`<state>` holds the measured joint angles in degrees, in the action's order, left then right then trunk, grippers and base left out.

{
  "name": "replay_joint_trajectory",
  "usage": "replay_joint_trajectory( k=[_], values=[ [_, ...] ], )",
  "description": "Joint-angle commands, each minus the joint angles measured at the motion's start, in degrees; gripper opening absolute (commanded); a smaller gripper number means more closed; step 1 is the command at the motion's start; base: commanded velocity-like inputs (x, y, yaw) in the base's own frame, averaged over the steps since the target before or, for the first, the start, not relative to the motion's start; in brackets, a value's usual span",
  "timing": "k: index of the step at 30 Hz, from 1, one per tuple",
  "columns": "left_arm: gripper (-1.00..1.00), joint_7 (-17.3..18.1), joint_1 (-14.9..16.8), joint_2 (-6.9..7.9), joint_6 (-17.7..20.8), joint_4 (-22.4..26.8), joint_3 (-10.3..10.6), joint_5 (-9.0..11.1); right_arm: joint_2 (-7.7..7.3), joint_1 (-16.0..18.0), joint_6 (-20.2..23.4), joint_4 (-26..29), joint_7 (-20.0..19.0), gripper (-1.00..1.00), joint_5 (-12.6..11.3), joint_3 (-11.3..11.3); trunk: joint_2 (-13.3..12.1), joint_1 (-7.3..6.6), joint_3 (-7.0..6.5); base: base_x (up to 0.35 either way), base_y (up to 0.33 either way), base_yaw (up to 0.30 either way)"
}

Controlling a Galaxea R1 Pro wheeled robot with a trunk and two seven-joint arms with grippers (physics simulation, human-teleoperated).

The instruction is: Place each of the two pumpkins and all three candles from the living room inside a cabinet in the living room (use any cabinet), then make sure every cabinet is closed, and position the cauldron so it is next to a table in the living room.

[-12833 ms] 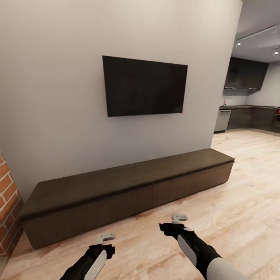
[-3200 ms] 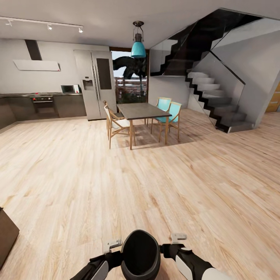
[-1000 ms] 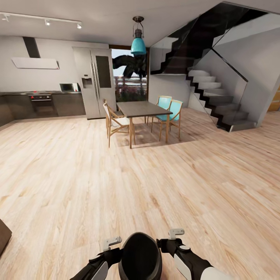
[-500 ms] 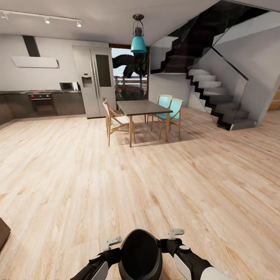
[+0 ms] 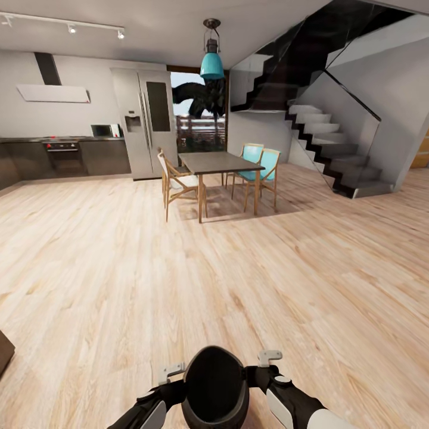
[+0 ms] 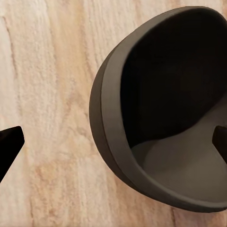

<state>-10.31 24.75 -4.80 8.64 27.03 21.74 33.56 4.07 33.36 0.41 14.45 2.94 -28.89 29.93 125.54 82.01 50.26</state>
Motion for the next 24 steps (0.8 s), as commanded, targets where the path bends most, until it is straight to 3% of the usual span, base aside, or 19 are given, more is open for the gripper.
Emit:
replay_joint_trajectory(
  k=[1,24],
  values=[
    [1.00,-0.53,0.03,0.09,0.15,0.12,0.47,0.54,-0.02,0.04,0.04,0.05,0.31,1.00,-0.47,0.48,0.44,0.22,0.24,0.000,0.000,0.000],
    [1.00,-0.51,0.03,0.05,0.15,0.12,0.67,0.55,-0.02,0.04,-0.06,0.06,0.31,1.00,-0.47,0.48,9.66,5.27,4.37,0.000,0.000,0.000]
  ],
)
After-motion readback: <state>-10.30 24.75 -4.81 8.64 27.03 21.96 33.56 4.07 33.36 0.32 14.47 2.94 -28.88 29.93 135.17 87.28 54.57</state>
